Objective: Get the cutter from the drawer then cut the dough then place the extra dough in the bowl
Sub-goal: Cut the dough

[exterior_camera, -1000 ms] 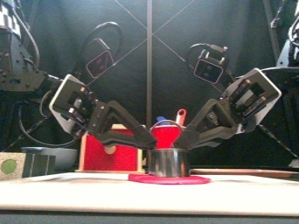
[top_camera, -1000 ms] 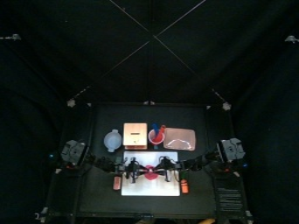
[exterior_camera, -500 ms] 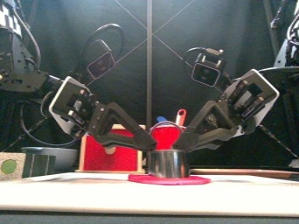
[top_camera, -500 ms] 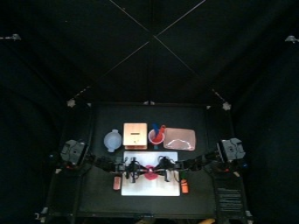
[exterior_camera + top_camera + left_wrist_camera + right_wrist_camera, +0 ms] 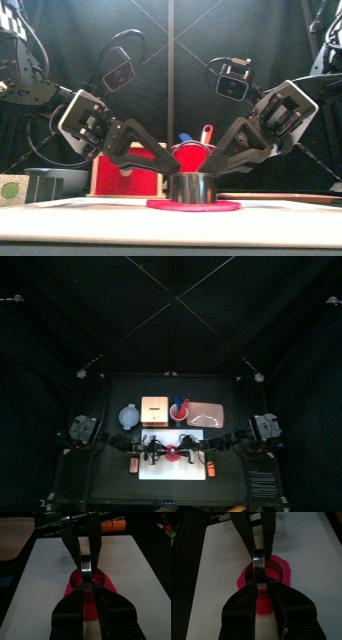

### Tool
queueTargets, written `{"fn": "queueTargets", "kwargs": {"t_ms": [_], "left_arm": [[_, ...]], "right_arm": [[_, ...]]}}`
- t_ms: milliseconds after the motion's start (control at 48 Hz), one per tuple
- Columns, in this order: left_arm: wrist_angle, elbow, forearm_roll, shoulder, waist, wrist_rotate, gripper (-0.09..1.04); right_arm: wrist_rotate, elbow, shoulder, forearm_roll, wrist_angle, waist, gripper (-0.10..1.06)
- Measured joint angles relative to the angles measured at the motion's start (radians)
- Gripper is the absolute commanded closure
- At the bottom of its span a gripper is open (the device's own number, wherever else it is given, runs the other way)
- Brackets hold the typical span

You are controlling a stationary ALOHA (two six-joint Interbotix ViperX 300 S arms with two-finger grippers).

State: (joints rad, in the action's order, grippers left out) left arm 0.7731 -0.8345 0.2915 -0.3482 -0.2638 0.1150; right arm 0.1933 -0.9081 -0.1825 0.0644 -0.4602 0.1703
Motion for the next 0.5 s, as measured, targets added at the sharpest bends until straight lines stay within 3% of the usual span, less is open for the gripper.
{"fn": "queueTargets", "kwargs": {"t_ms": [500], "left_arm": [[-0.041,0.000,-0.002,-0.005,-0.012,0.000,0.49]], "right_arm": [[-0.002,0.043,0.000,-0.014,0.092,0.002,0.40]]}}
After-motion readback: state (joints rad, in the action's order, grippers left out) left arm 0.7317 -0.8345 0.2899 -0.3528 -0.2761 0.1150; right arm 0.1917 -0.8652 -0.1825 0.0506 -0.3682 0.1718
